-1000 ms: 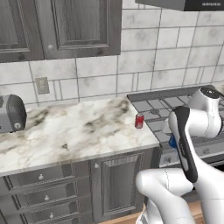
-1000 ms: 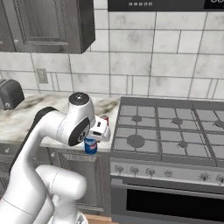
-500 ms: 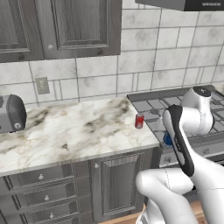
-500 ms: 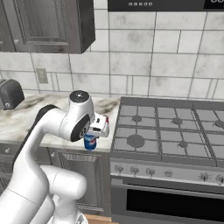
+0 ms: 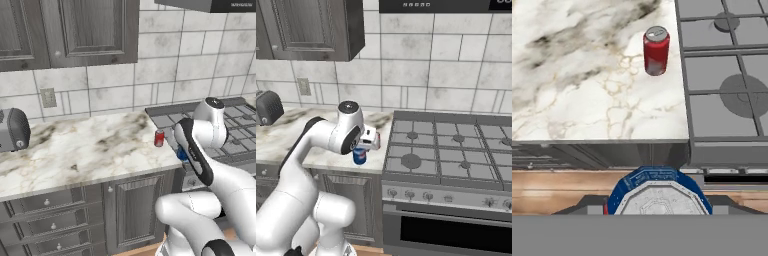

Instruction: Four empty soda cans are scattered around the kitchen. Gather all the cans and cluster them next to the stove for recycling.

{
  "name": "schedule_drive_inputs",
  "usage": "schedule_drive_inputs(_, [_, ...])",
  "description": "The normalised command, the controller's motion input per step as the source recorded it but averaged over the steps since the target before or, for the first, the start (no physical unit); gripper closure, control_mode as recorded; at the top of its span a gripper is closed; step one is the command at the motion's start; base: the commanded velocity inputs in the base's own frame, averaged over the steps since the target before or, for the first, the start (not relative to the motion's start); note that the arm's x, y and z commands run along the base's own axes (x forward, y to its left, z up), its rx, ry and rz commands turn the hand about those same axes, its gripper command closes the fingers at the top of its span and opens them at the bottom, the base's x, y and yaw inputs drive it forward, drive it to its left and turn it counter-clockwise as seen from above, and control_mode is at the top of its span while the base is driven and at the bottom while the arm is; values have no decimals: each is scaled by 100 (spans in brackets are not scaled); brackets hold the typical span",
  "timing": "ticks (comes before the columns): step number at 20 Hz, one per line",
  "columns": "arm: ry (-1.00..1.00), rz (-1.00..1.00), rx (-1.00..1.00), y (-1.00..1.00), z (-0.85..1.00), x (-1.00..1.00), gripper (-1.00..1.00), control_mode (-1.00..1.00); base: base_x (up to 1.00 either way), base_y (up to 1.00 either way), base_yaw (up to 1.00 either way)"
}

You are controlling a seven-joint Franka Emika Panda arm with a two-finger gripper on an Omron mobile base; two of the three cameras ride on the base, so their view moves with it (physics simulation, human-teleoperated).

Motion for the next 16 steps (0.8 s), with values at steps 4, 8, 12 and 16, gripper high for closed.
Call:
schedule_drive_inputs(4, [0,6,0,38,-4,50,100,-100,0,0,0])
schedule_drive_inputs(8, [0,5,-4,47,-3,50,100,-100,0,0,0])
schedule_drive_inputs(12, [0,3,-4,31,-26,57,100,-100,0,0,0])
schedule_drive_inputs(16, [0,1,0,30,-2,59,100,-100,0,0,0])
